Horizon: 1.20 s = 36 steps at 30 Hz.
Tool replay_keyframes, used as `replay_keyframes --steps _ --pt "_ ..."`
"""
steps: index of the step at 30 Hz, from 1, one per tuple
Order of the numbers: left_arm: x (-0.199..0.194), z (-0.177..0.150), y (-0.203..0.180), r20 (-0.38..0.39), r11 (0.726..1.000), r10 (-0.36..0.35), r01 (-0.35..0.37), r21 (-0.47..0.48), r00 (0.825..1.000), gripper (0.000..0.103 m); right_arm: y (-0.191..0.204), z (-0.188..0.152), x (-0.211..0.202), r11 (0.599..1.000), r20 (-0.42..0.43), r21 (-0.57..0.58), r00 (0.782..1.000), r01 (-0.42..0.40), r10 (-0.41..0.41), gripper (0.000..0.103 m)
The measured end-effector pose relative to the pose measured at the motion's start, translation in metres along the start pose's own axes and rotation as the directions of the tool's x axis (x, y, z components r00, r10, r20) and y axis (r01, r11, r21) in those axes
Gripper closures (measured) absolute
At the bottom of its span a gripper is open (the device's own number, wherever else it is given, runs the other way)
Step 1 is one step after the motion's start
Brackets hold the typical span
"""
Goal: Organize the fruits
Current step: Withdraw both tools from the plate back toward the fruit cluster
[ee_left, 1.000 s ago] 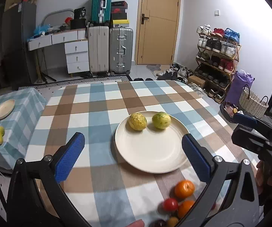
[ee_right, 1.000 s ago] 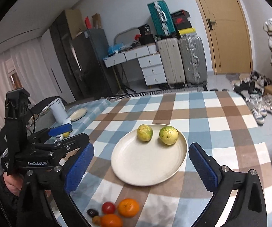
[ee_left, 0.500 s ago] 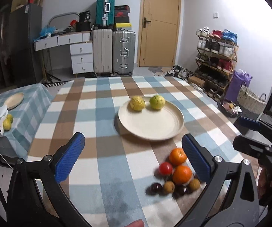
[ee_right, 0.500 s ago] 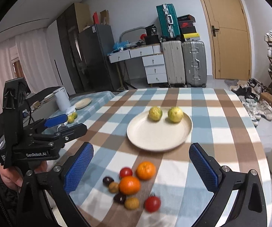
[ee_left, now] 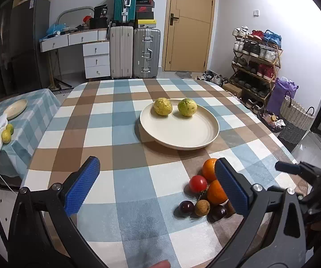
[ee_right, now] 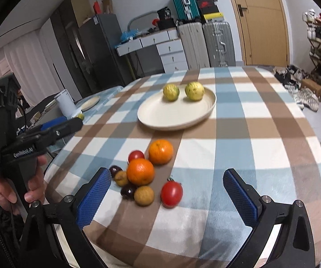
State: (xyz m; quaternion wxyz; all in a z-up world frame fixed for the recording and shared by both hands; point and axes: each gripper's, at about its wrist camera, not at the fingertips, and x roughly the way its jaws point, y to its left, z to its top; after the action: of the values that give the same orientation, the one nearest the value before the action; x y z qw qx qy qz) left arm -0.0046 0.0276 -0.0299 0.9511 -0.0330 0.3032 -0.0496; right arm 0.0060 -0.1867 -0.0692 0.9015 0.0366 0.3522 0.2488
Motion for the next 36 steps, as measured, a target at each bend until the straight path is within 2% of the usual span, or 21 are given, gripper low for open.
replay_keyframes --steps 7,9,11,15,20,25,27,29,31,36 --pt "0.017 -0.005 0.005 -0.03 1.0 -0.005 0.005 -0.012 1.0 0.001 -0.007 -0.012 0.023 1.0 -0.058 0.021 0.998 -0.019 0.02 0.002" --pt "0.021 -0.007 0.006 -0.035 1.0 -0.003 0.002 -0.012 0.999 0.001 -0.011 -0.015 0.028 0.999 -0.073 0.035 0.997 -0.026 0.029 0.008" --pt "0.025 -0.008 0.007 -0.04 1.0 -0.004 0.003 -0.016 0.999 0.001 -0.013 -0.017 0.033 0.999 -0.093 0.04 0.995 -0.028 0.031 0.02" --pt "0.032 -0.011 0.01 -0.054 1.0 -0.003 0.002 -0.022 0.999 0.001 -0.018 -0.019 0.038 0.998 -0.106 0.057 0.993 -0.041 0.047 0.023" --pt "0.033 -0.012 0.012 -0.058 1.0 -0.004 0.003 -0.026 0.998 0.001 -0.016 -0.019 0.04 0.996 -0.114 0.051 0.991 -0.068 0.073 0.04" --pt "0.033 -0.012 0.013 -0.054 1.0 0.006 -0.007 -0.018 0.999 0.001 -0.012 -0.019 0.043 0.996 -0.132 0.04 0.988 -0.076 0.081 0.049" --pt "0.032 -0.011 0.014 -0.05 1.0 0.006 -0.007 -0.02 0.999 0.001 -0.014 -0.019 0.043 0.995 -0.132 0.049 0.987 -0.087 0.093 0.056" --pt "0.032 -0.009 0.016 -0.047 1.0 0.013 -0.014 -0.021 0.999 0.001 -0.015 -0.019 0.042 0.992 -0.133 0.059 0.984 -0.111 0.118 0.071" --pt "0.032 -0.008 0.017 -0.046 1.0 0.018 -0.019 -0.025 0.999 0.001 -0.015 -0.02 0.043 0.991 -0.141 0.061 0.982 -0.116 0.124 0.075" --pt "0.031 -0.007 0.022 -0.05 0.999 0.024 -0.026 -0.036 0.998 0.001 -0.012 -0.02 0.044 0.991 -0.158 0.056 0.979 -0.12 0.127 0.076"
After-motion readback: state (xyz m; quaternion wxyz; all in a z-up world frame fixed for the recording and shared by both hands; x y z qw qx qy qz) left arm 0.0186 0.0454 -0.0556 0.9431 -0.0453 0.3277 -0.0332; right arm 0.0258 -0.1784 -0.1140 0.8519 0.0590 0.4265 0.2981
